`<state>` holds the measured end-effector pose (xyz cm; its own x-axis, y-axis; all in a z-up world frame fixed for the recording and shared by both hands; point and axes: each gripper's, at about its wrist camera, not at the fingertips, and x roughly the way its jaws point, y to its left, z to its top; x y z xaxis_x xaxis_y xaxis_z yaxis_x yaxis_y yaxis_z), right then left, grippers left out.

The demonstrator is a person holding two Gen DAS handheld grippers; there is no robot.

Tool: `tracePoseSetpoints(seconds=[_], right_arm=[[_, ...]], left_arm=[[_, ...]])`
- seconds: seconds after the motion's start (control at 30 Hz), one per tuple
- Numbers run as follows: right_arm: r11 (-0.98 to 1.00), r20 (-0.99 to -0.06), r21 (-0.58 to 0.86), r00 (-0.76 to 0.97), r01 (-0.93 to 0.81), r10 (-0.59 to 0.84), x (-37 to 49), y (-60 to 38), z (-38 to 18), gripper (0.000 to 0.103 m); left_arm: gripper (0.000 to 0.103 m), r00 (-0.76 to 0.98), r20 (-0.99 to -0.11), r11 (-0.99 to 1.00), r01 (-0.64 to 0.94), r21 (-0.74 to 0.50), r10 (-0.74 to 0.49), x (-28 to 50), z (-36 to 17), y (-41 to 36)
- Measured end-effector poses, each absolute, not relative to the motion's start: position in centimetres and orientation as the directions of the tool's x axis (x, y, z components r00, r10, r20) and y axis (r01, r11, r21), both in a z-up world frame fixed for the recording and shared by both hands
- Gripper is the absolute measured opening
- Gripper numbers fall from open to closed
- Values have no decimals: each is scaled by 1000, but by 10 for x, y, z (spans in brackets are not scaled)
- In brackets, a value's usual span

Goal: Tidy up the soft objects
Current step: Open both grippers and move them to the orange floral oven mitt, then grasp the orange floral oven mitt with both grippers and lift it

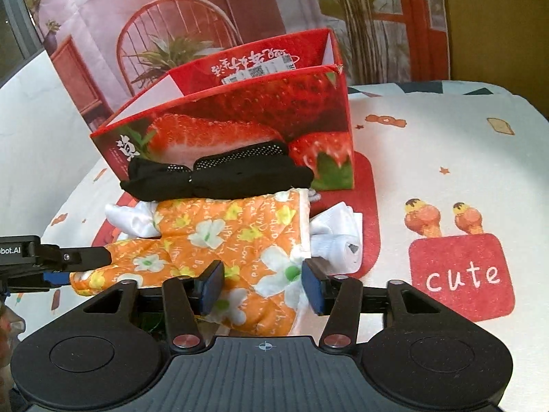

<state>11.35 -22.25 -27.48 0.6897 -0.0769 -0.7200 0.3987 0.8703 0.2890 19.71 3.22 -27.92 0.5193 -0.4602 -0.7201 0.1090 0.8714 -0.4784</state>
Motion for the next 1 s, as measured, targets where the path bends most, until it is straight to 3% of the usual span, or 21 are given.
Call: tracePoseSetpoints(seconds=[0.43, 0.5, 0.63, 1.0], right_arm=[[816, -727, 394, 687, 424, -6, 117, -235, -288, 57], [810, -726, 406, 687, 424, 5, 118, -236, -290, 57], [812, -727, 414, 686, 411, 24, 121, -234, -291, 58], [801, -728, 436, 684, 411, 45, 125, -235, -301, 58]], left_arm=[[61, 503, -679, 821, 115, -560, -534, 196, -285, 32], [48, 514, -682, 831, 122, -543, -521, 195, -284, 32], [32, 538, -685, 853, 140, -503, -492, 195, -279, 32], [28, 526, -693, 856, 155, -493, -493, 195, -283, 28]])
